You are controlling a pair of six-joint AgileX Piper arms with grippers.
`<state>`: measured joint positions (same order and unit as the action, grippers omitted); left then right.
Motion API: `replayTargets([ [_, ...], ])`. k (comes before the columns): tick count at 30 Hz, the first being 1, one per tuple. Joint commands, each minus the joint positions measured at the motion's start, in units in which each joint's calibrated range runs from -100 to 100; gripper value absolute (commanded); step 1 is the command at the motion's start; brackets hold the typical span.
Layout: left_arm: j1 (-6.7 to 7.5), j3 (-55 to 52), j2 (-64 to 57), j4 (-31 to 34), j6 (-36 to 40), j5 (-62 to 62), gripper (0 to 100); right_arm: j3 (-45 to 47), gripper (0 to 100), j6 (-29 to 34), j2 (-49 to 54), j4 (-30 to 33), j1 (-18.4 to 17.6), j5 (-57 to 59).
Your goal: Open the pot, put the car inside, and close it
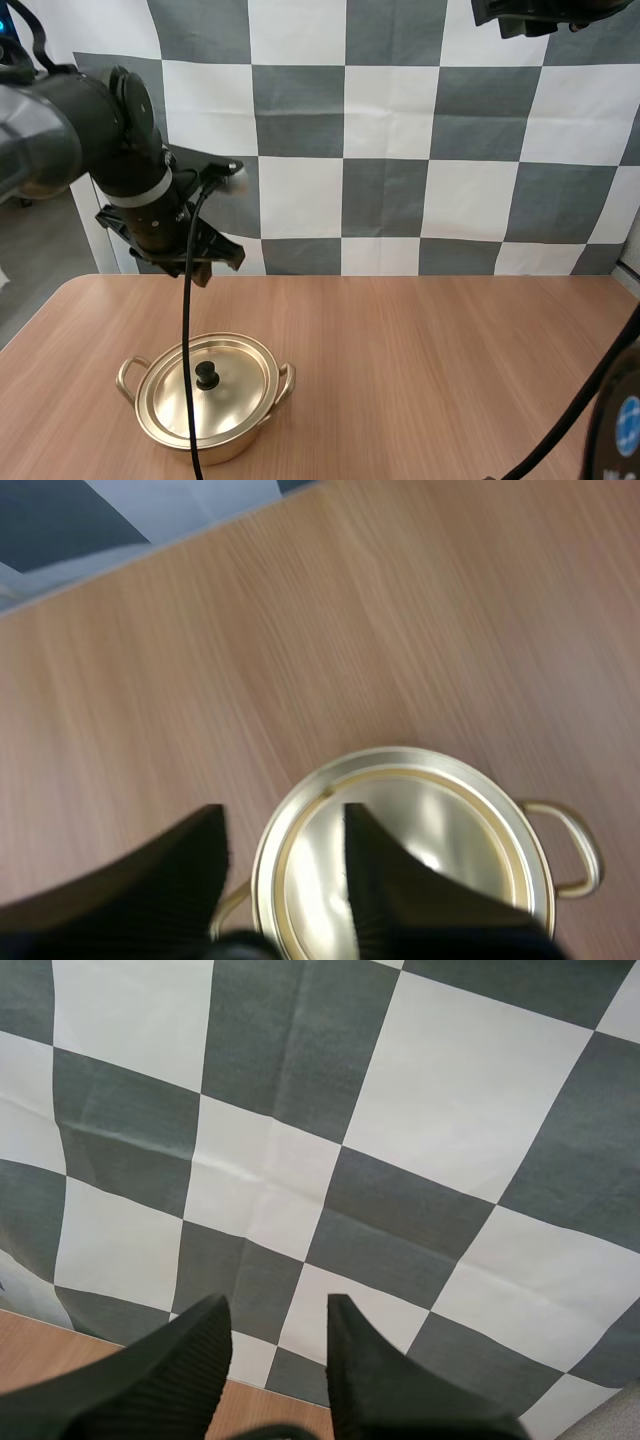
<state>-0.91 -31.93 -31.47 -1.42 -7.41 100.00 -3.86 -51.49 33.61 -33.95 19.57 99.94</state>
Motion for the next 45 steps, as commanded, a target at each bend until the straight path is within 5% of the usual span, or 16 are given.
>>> replayTargets([
  [1, -0.01, 6.47, -1.78, 0.0, 4.76, 0.0, 0, -0.03, 53, 0.03, -0.08, -0.06, 0.04, 0.06],
  [9, -0.01, 18.44, -10.13, 0.0, 7.0, 0.0, 0, -0.03, 53, 0.03, 0.34, 0.21, 0.04, 0.06],
  [18, -0.01, 19.16, -25.61, 3.26, 10.31, 0.0, 0, -0.03, 52, 5.27, 2.52, -0.06, 0.04, 0.06],
  [20, -0.01, 18.87, -28.43, 3.88, 10.75, 0.0, 0, -0.03, 44, 6.07, 3.54, -0.06, 0.04, 0.06],
  [23, -0.01, 16.27, -32.17, 3.88, 11.01, 0.0, 0, -0.03, 5, 6.07, 5.37, -0.06, 0.04, 0.06],
  [24, -0.01, 15.09, -33.2, 3.88, 11.01, 0.0, 0, -0.03, 0, 6.07, 6.1, -0.06, 0.04, 0.06],
  [34, -0.01, 3.06, -44.42, 3.88, 13.15, 0.0, 0, 3.69, 0, 4.59, 16.57, 1.72, 0.04, 0.06],
  [45, 0.09, -7.06, -53.24, 3.88, 13.63, -1.45, 0, 27.93, 0, 4.53, 37.77, 6.44, -0.03, 0.06],
])
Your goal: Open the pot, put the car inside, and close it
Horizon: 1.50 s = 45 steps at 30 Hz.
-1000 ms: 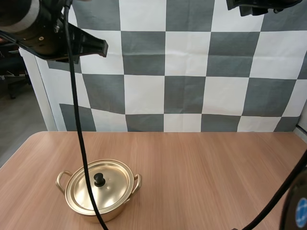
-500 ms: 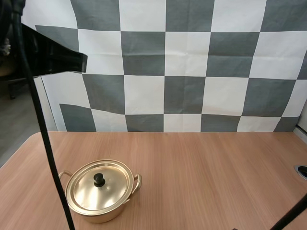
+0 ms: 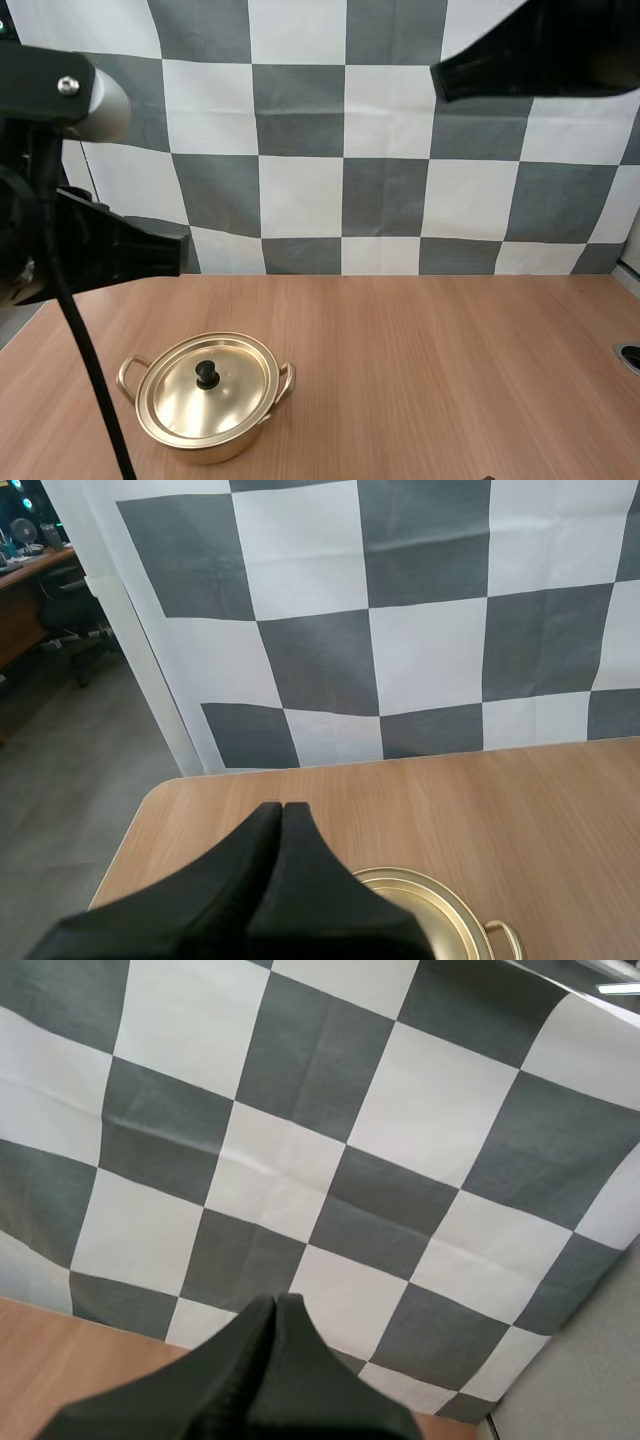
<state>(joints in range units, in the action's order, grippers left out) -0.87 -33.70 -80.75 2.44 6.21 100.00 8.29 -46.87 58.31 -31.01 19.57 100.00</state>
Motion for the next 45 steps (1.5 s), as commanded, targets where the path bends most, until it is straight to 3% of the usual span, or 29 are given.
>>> replayTargets([
  [1, 0.05, -9.34, -5.38, 0.14, 0.1, -13.37, 0, 20.37, 0, -0.09, 16.34, 5.36, -0.03, 0.0],
  [4, 0.05, -14.08, -6.09, 0.47, 0.1, -22.64, 0, 27.16, 0, 2.24, 21.18, 13.94, -0.03, -1.68],
  [6, 0.05, -17.33, -6.79, 1.06, 0.1, -26.63, 0, 29.2, 0, 4.18, 21.76, 19.59, -0.03, -12.61],
  [8, 0.05, -21.01, -7.46, 1.57, 0.1, -31.79, 0, 29.54, 0, 4.74, 20.69, 22.77, -0.11, -16.3],
  [14, 0.05, -30.43, -10.53, 1.7, 0.1, -45.0, 0, 29.4, 0, 10.43, 13.02, 23.28, -1.13, -21.24],
  [19, 0.05, -39.46, -12.34, 1.49, 0.1, -68.6, 0, 29.4, 0, 10.78, 8.05, 23.5, -1.14, -30.82],
  [25, 0.05, -47.98, -12.73, 1.37, 0.1, -83.64, 0, 29.4, 0, 10.78, 3.23, 23.69, -1.14, -35.87],
  [34, 0.05, -54.96, -14.42, 1.37, 0.1, -88.36, 0, 29.4, 0, 13.35, -9.44, 26.21, -1.14, -41.88],
  [38, 0.05, -56.14, -16.79, 1.37, 0.1, -88.36, 0, 29.4, 0, 9.74, -13.56, 17.64, -1.14, -35.39],
  [43, 0.05, -59.49, -19.25, 1.37, 0.1, -88.02, 0, 29.4, 0, -1.08, -14.17, -6.07, -1.14, -9.81],
  [45, 0.05, -60.95, -19.25, 1.25, 0.1, -88.21, 0, 30.03, 0, -2.84, -14.17, -12.09, -1.14, -3.17],
])
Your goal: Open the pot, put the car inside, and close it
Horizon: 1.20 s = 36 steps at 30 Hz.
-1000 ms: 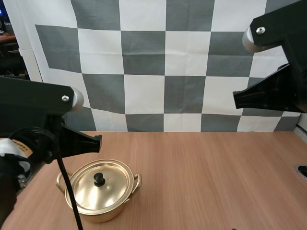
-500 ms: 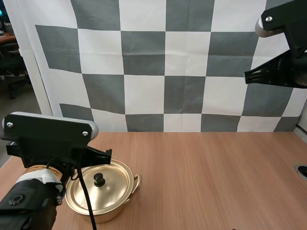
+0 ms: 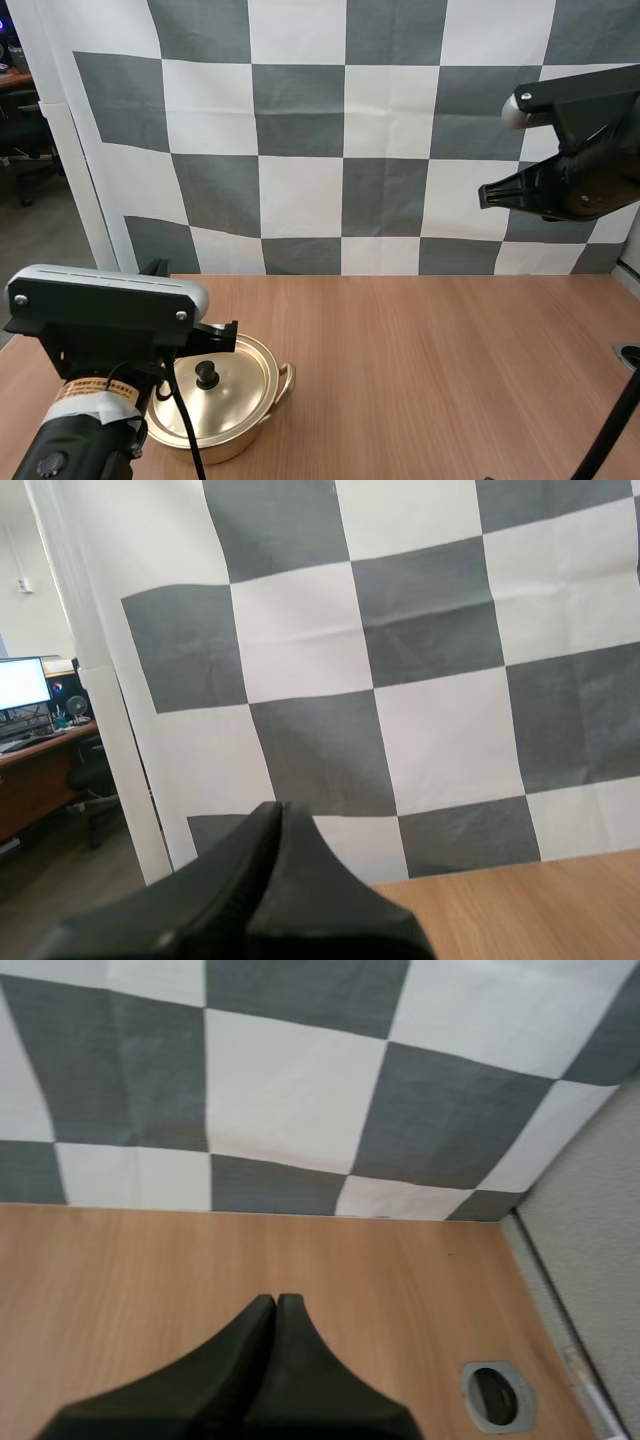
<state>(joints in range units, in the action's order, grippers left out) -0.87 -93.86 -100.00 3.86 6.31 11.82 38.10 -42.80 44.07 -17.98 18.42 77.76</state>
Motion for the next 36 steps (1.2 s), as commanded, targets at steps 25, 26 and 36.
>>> replayTargets([
  [25, 0.05, -5.92, 0.0, -1.12, 0.01, 9.73, 0, 18.33, 0, 25.65, 5.05, 22.59, -19.81, -38.25],
  [26, 0.05, -5.92, 0.0, -1.79, 0.01, 11.03, 0, 19.8, 0, 26.53, 5.78, 23.39, -20.79, -40.17],
  [36, 0.05, -6.14, 0.0, -6.94, 0.01, 17.44, 0, 33.33, 0, 27.08, 19.07, 24.22, -21.76, -56.78],
])
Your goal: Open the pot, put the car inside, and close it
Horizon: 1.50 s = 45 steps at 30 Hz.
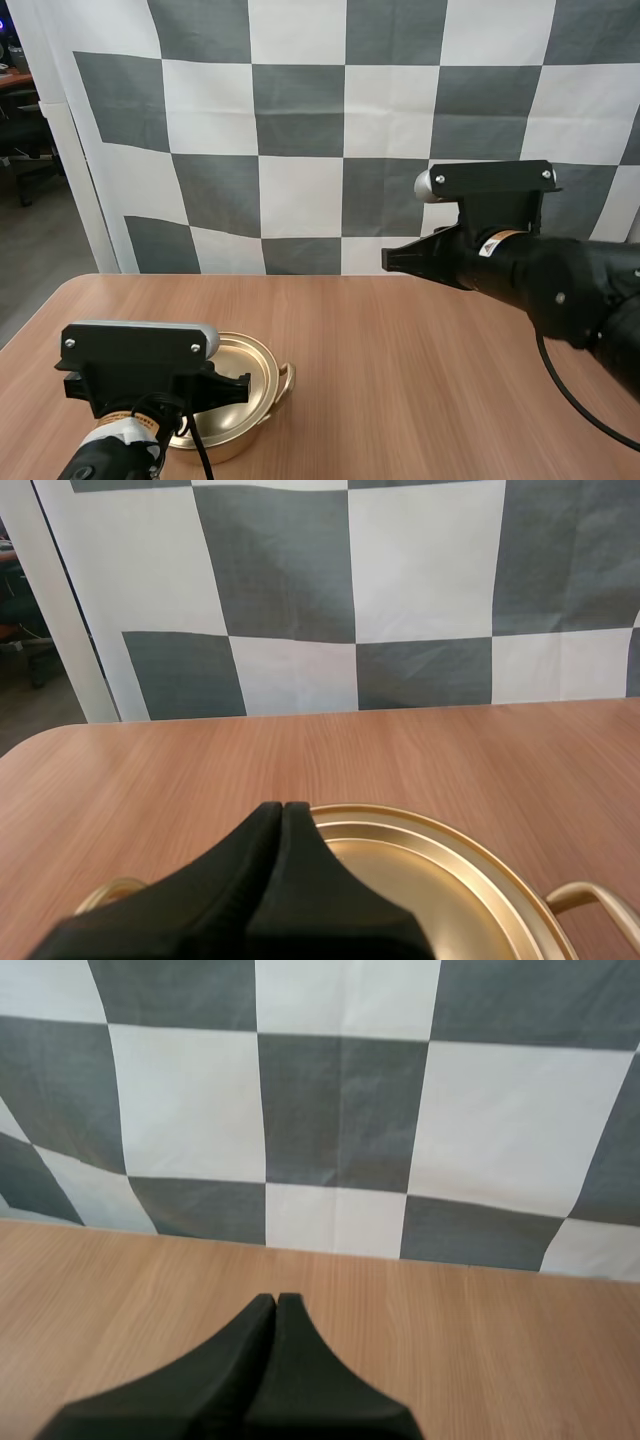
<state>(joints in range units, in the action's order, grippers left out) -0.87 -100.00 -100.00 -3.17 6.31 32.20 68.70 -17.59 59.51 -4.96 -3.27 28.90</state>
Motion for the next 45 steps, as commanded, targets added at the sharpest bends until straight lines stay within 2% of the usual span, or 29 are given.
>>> replayTargets([
  [1, 0.05, 0.0, 0.0, 0.09, 0.01, -2.38, 0, 3.95, 0, 1.87, 5.41, 11.2, -0.07, -8.34],
  [6, 0.05, 0.0, 0.0, 0.09, 0.01, -2.38, 0, 8.24, 0, 1.77, 11.36, 11.2, -0.07, -6.57],
  [13, 0.05, 0.0, 0.0, 0.09, 0.01, -2.19, 0, 8.74, 0, 1.77, 14.93, 11.2, 0.38, 3.54],
  [18, 0.05, 0.0, 0.0, 0.22, 0.01, -2.85, 0, 8.74, 0, 1.77, 21.66, 11.2, 0.38, 11.75],
  [22, 0.05, 0.0, 0.0, 0.22, 0.01, -2.85, 0, 8.74, 0, 1.77, 27.03, 9.87, 0.38, 10.29],
  [27, 0.05, 0.0, 0.0, 0.22, 0.01, -2.85, 0, 9.07, 0, 1.87, 29.01, 5.65, 0.38, 7.44],
  [33, 0.05, 0.0, 0.0, 0.22, 0.01, -2.85, 0, 18.78, 0, 1.76, 29.01, 6.22, 0.47, -0.57],
  [37, 0.05, 0.0, 0.0, 0.22, 0.01, -2.85, 0, 24.17, 0, 1.65, 31.95, 7.52, 0.47, -2.0],
  [42, 0.05, 0.0, 0.0, 0.22, 0.01, -2.85, 0, 24.94, 0, 1.65, 40.49, 7.07, 0.47, 1.86],
  [45, 0.05, 0.0, 0.0, 0.22, 0.01, -2.85, 0, 24.94, 0, 1.74, 40.49, 7.48, 1.12, 6.04],
])
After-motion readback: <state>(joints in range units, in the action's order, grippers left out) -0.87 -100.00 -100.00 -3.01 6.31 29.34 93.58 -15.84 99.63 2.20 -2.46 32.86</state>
